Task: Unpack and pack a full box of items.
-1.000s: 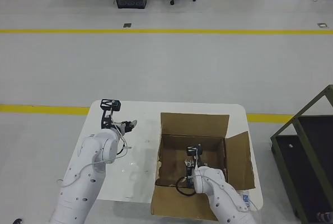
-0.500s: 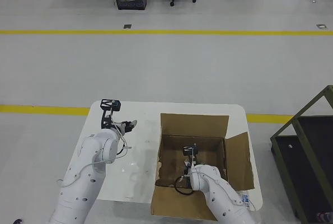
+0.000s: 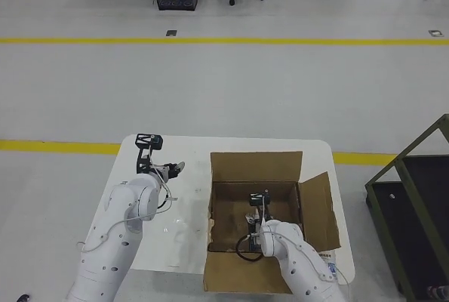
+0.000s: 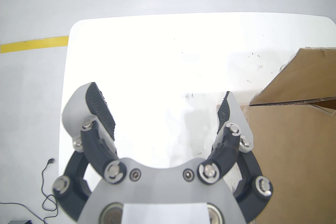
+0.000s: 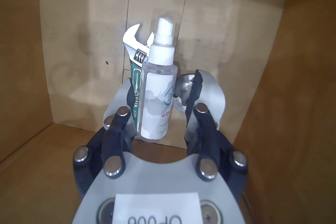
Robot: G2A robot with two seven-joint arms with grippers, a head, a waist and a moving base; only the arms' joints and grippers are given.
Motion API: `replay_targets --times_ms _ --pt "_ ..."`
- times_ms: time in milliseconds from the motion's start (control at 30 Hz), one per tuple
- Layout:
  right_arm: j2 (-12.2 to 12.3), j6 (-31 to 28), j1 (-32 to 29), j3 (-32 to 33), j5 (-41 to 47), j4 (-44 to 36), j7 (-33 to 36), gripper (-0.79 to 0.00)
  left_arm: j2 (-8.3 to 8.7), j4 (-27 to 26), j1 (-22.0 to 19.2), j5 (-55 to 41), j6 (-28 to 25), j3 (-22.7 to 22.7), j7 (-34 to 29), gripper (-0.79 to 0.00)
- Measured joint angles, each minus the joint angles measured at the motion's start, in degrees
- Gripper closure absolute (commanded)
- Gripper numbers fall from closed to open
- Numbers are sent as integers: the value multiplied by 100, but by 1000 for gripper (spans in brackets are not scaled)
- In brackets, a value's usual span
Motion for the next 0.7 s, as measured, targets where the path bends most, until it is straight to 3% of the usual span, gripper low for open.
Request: replay_targets --times_ms 167,700 --pt "18 -41 -109 63 -58 -179 51 -323 0 0 0 0 0 0 0 -785" --pt "-83 41 99 -97 34 399 -52 -363 0 0 0 0 0 0 0 -785"
